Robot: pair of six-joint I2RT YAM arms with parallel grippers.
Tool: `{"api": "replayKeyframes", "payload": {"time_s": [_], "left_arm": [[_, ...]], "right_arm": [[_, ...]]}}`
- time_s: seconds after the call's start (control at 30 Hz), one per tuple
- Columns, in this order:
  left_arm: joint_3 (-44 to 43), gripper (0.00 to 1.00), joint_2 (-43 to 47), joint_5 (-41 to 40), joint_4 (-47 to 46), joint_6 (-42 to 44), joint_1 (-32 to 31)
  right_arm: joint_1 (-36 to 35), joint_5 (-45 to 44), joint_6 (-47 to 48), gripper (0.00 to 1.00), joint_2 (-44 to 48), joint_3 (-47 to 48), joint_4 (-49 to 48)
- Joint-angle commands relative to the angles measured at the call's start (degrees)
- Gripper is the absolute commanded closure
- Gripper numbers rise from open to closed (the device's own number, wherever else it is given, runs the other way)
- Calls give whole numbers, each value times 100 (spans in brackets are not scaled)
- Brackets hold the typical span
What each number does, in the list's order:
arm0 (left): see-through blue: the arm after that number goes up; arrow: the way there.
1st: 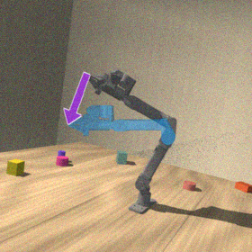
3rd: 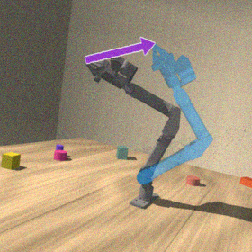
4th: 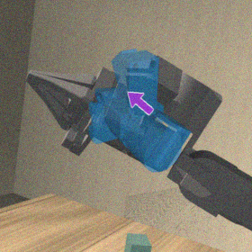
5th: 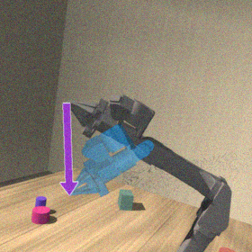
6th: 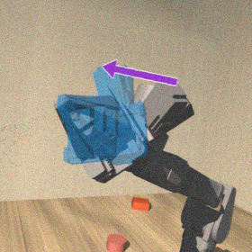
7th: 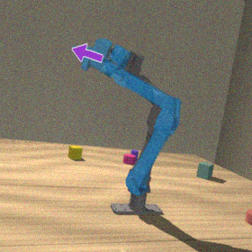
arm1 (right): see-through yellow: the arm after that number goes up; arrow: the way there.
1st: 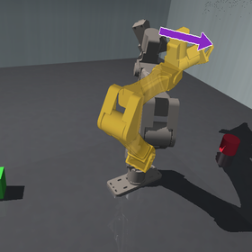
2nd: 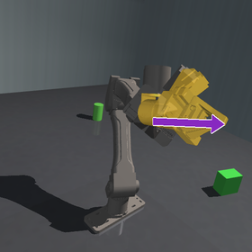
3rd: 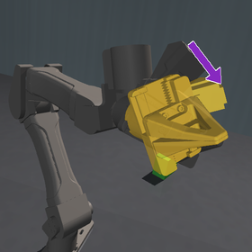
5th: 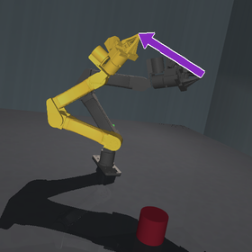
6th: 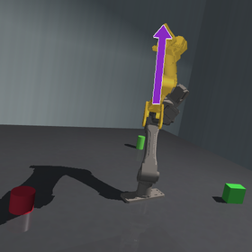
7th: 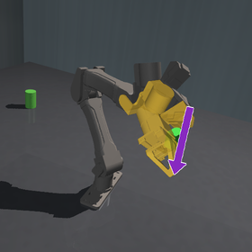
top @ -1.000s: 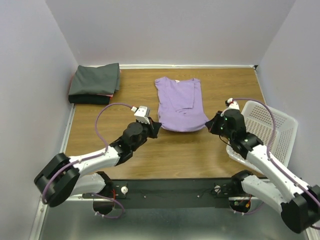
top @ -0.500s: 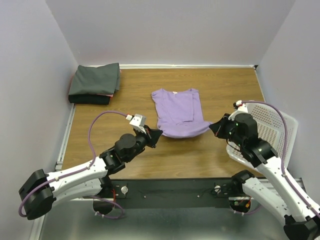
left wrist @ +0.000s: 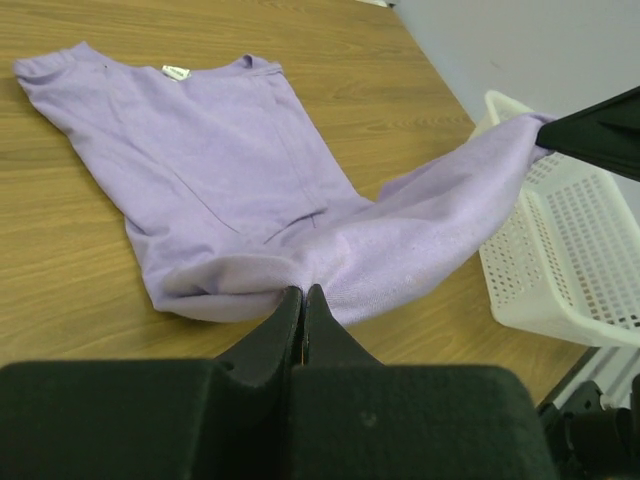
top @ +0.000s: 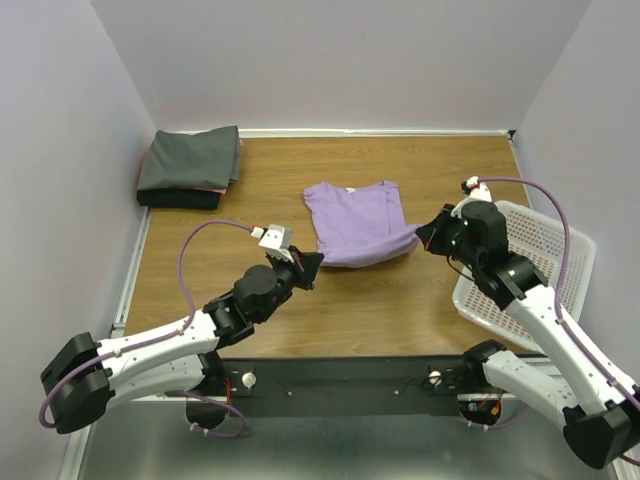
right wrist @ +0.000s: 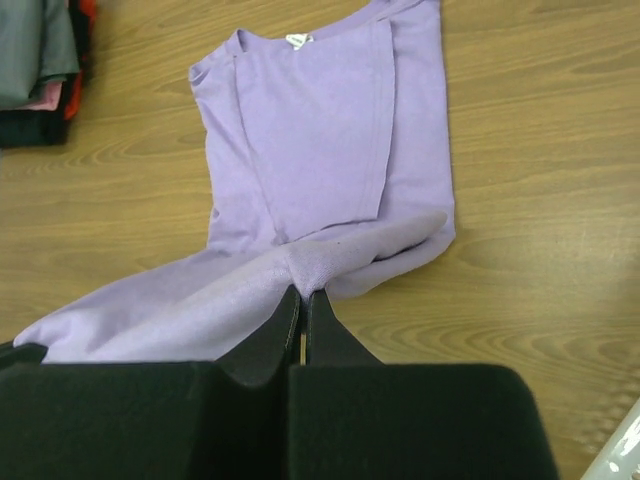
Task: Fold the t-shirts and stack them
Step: Fold the tshirt
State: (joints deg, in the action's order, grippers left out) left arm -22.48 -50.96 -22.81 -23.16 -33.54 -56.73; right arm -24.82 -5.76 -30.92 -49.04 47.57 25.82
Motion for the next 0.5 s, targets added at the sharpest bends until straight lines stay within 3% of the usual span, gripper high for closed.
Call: {"api": "replayKeyframes", "payload": {"time_s": [0.0,0.47], "left_arm": [[-265,100,-291,-259,-373,278,170],[-582,100,-1591,1129,-1490,647,1462]], "right_arm": [[-41,-452,121,99,-378,383,-612],[-41,-1296,454,99,-2109,1359,-1264]]}}
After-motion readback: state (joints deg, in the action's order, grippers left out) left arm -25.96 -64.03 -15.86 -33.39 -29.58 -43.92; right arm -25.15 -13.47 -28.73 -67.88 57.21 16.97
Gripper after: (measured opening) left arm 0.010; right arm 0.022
